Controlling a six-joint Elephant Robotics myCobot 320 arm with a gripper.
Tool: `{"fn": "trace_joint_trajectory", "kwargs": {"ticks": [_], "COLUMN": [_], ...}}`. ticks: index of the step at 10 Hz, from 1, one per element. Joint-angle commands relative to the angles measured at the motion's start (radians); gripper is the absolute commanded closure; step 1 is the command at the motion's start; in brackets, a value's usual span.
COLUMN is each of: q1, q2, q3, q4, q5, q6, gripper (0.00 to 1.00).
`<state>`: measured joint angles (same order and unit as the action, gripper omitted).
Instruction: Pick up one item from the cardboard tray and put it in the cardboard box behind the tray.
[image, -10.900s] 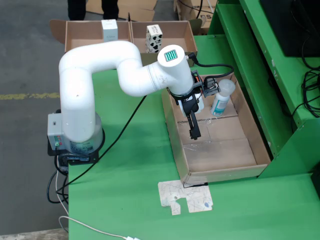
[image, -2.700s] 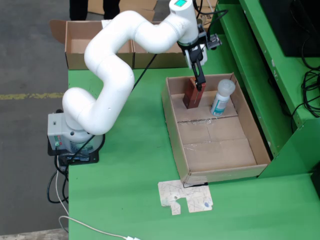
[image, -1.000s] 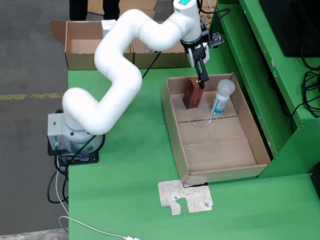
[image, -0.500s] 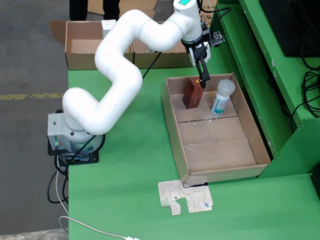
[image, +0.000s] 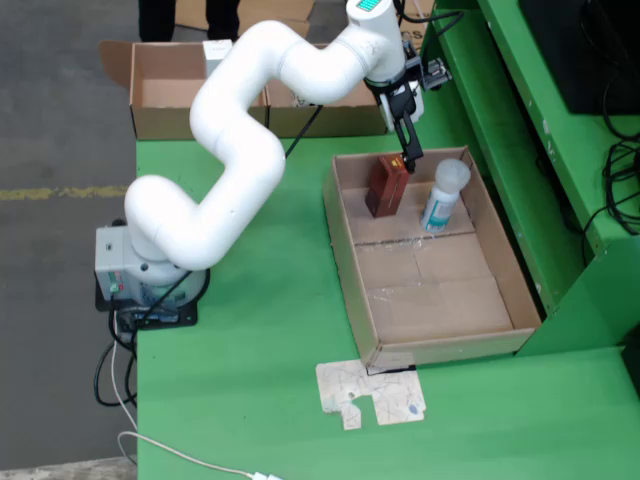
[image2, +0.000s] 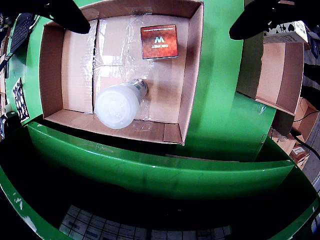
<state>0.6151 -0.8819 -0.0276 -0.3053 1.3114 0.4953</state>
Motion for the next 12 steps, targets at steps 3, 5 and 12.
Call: {"fn": "trace_joint_trajectory", "kwargs": {"ticks": [3, 5, 12], "q1": [-0.020, -0.030, -0.040], "q2": [-0.018, -0.028, 0.028], "q3": [0.028, 0.028, 0.028], "q4": [0.068, 0.091, -0.054], "q5": [0.014, 0.019, 0.040], "q6": [-0.020, -0.030, -0.015], "gripper": [0.00, 0.00, 0.00]}}
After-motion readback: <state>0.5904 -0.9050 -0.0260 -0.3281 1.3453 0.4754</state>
